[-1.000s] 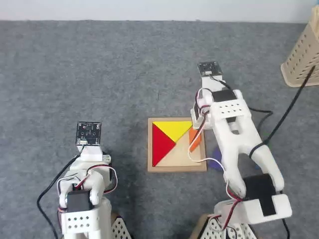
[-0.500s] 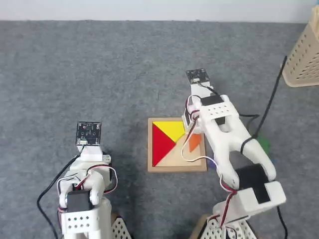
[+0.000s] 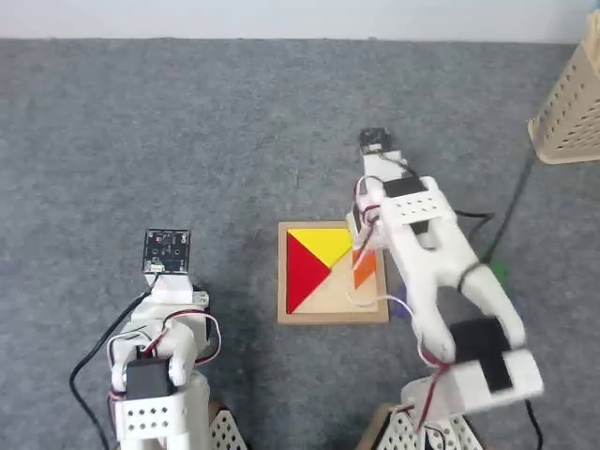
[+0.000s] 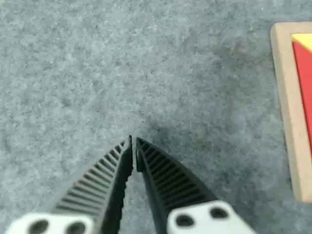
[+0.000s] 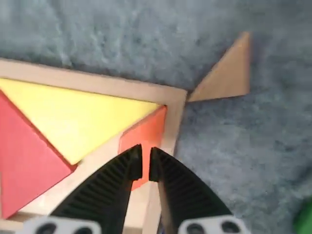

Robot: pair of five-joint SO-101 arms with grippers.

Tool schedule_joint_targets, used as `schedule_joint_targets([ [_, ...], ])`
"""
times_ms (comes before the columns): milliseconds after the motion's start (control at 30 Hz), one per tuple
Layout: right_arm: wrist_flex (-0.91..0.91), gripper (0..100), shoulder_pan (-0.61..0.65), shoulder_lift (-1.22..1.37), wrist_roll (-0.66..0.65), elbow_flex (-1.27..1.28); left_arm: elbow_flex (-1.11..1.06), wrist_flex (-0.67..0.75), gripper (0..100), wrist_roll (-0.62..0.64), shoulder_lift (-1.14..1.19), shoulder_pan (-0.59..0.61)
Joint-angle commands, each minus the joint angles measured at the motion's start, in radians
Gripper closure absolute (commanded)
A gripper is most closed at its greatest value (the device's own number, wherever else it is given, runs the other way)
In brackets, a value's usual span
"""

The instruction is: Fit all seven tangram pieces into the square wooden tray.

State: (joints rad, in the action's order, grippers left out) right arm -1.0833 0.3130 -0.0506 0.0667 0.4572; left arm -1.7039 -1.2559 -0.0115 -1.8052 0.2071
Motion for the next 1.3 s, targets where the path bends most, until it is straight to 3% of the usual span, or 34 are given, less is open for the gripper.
schedule_joint_targets([
  [0, -0.038, 95.9, 0.01, -0.17, -0.072, 0.046, 0.019, -0.006, 99, 0.008, -0.021, 0.005],
  [267, 0.004, 79.7, 0.071, -0.053, -0.138, 0.21, 0.019, -0.006, 99, 0.008, -0.021, 0.005],
  [500, 0.047, 85.7, 0.062, 0.077, -0.129, 0.172, 0.019, -0.006, 99, 0.008, -0.021, 0.005],
  [767, 0.036, 99.4, 0.033, 0.197, -0.101, 0.044, 0.019, -0.006, 99, 0.008, -0.021, 0.005],
  [1267, 0.004, 99.0, -0.053, 0.369, 0.043, -0.226, 0.019, -0.006, 99, 0.008, -0.021, 0.005],
])
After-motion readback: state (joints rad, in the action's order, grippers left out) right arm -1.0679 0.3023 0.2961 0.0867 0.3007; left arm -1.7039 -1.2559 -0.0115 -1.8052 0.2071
